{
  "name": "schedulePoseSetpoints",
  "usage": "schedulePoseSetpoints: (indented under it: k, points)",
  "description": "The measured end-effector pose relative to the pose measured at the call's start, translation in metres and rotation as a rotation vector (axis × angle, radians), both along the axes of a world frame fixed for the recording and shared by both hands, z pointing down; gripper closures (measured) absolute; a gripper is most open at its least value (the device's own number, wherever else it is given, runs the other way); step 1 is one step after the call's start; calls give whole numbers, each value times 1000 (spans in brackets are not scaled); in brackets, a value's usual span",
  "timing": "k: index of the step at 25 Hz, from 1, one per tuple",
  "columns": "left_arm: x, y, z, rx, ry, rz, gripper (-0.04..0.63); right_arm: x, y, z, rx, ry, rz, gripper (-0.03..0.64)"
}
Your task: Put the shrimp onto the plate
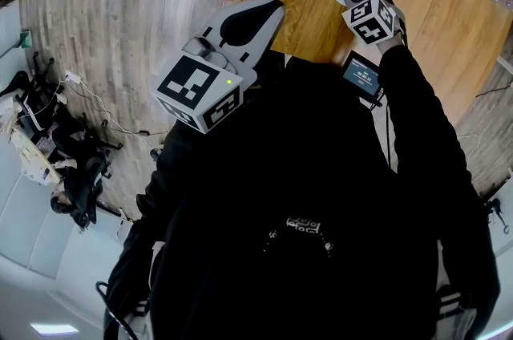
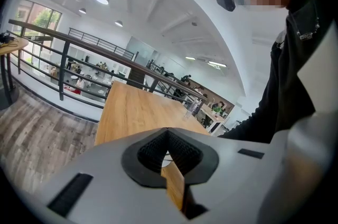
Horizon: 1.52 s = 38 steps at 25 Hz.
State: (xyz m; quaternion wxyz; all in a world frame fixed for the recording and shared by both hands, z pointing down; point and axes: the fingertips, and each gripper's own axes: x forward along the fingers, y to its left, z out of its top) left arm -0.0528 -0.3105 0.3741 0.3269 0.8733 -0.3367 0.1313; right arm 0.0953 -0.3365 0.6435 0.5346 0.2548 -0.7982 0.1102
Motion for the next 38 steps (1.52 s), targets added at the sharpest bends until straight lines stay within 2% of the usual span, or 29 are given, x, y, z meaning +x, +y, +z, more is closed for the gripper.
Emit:
schedulePoseSetpoints:
  k: [5,13,18,20,26,30,35,38]
  points:
    - [-4,0,-3,26,0,10,589,0,-5,0,10,-10,28,460]
    - [-22,6,-9,81,-9,40,589,-7,-10,-18,23,-108,151,467]
    - [-29,3,-3,128,-6,80,589,-14,-16,-13,-29,-285,311,577]
    - [-27,1,-7,147,8,104,589,-10,-21,-24,-24,-321,360,592]
    - [-13,1,-31,169,70,187,589,-4,-11,-101,-12,-461,454,597]
    - [-4,-10,-44,228,92,266,589,-2,-8,-156,9,-640,548,597]
    - [15,-4,-72,338,165,366,589,-6,24,-268,186,-806,520,598]
    - [28,-3,-90,432,217,442,589,-19,44,-337,295,-953,444,598]
